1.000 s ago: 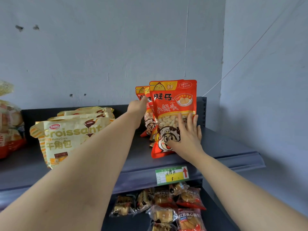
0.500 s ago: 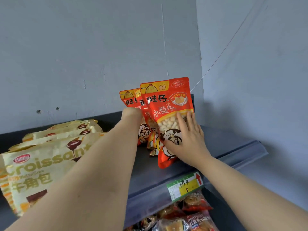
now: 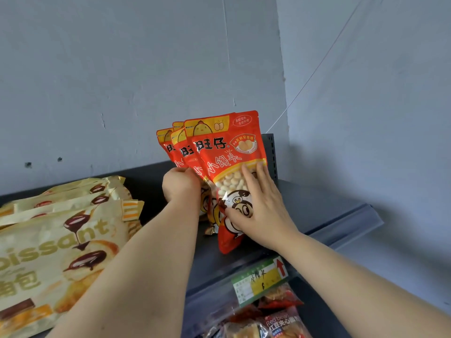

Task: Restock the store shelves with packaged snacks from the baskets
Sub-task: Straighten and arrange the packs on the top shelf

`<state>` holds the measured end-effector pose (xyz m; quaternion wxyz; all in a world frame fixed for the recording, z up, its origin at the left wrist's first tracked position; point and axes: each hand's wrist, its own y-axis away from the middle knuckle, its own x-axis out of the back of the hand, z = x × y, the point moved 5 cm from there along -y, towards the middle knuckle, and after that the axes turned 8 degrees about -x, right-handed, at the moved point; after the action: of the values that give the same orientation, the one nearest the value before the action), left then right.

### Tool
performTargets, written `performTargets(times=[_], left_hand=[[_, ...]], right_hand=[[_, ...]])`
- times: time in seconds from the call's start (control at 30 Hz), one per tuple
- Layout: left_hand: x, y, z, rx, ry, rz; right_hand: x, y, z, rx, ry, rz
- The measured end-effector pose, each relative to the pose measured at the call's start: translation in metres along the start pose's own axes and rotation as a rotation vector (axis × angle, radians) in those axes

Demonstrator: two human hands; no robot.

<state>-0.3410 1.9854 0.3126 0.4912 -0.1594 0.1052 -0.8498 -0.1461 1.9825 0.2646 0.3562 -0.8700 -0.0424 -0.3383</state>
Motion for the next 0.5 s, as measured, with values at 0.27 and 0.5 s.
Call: performTargets(times=[0.27,0.5], left_hand=[[0.012,0.006,-0.002,0.065,0.236,0.141],[0.011,0.044,0.003,-0.026,0.178,0.078]], right_hand=[[-0.002,-0.003,0.001,0.001,0.011,-0.112],[0.012,-0.014,0.016,-0.230,-0.406,0.039]])
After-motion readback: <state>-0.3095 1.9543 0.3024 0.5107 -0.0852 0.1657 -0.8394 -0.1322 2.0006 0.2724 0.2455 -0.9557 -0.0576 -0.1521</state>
